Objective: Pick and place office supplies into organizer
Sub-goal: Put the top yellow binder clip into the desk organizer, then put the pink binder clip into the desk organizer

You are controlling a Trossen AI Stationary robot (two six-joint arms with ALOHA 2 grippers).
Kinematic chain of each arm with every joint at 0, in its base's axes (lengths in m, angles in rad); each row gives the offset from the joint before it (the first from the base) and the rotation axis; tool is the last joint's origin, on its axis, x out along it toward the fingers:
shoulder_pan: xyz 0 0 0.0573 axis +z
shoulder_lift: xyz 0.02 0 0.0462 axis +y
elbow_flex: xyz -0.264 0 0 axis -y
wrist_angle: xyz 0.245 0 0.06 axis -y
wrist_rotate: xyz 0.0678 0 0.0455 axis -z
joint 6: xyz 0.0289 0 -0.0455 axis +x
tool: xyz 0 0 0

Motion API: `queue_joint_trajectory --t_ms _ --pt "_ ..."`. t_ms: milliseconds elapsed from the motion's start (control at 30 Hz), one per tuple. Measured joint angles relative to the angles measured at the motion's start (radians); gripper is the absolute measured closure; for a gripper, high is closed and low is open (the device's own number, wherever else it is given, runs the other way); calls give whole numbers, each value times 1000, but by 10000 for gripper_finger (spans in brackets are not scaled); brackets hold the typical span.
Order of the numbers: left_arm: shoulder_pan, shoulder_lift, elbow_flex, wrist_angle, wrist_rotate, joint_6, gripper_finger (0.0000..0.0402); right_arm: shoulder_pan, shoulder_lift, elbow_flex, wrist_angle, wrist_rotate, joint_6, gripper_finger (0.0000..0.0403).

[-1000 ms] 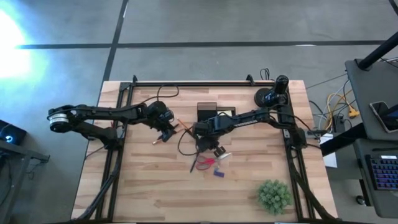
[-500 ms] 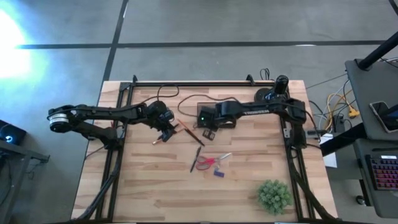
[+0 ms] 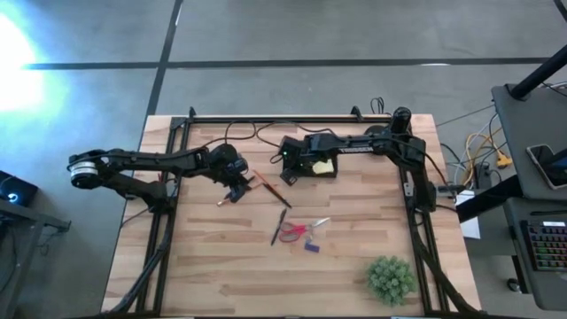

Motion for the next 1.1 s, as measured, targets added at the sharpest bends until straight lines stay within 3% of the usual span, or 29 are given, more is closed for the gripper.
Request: queue_joint_trajectory --t_ms 500,800,933,1100 --pt "0 0 0 0 -1 19 272 36 0 -2 -19 237 375 338" --pt "0 0 2 1 -2 22 272 50 0 -6 -19 238 415 242" --pt "0 0 0 -2 -2 20 272 82 -24 1 -34 190 288 211" --pt "0 0 0 -1 -2 20 272 206 -98 -12 -176 59 -219 202"
